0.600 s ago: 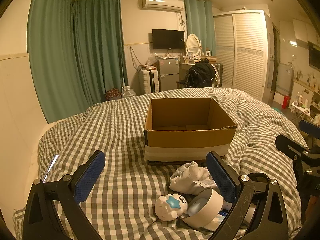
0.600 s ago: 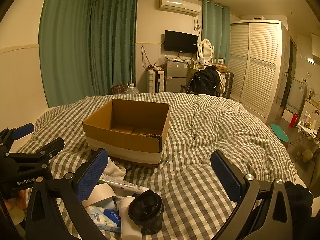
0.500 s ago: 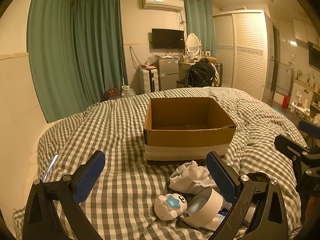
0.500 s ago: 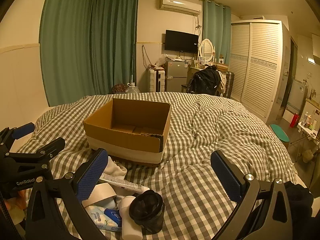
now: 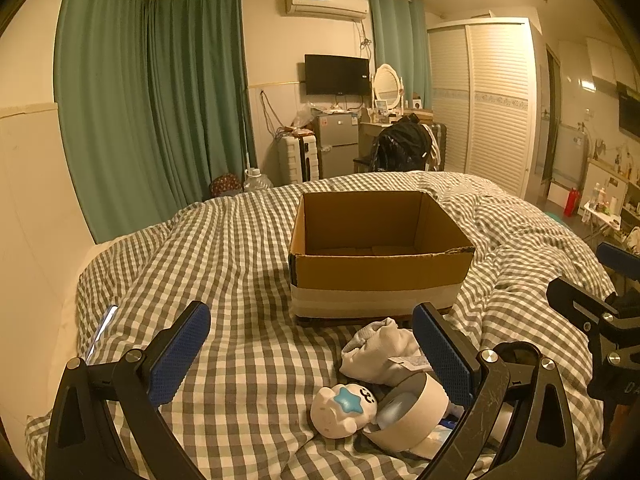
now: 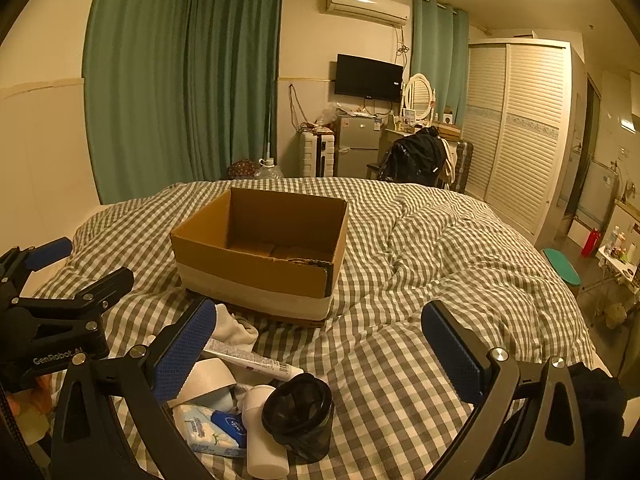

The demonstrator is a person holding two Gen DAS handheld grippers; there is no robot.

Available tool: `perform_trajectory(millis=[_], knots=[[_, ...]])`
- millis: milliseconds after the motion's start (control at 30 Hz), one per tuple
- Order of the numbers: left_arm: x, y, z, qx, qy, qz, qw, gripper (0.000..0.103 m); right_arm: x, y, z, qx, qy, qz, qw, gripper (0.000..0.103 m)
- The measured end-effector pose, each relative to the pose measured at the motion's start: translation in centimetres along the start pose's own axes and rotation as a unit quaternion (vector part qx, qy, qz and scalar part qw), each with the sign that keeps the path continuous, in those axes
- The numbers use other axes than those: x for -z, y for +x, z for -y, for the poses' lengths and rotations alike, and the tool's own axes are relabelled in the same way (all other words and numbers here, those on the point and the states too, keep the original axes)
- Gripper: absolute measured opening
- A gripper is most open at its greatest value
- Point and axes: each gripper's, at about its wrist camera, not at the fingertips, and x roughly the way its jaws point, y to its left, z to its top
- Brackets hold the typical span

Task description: Organize objects

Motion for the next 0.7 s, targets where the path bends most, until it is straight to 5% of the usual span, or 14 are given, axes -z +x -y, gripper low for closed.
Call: perform_trajectory(millis=[700], knots=[[0.0,-0.4,-0.9,0.010,-0.007,-0.007,0.9999,0.103,0.0,-1.4,-0.5,-0.005,-0.006,-0.004,1.000,0.103]])
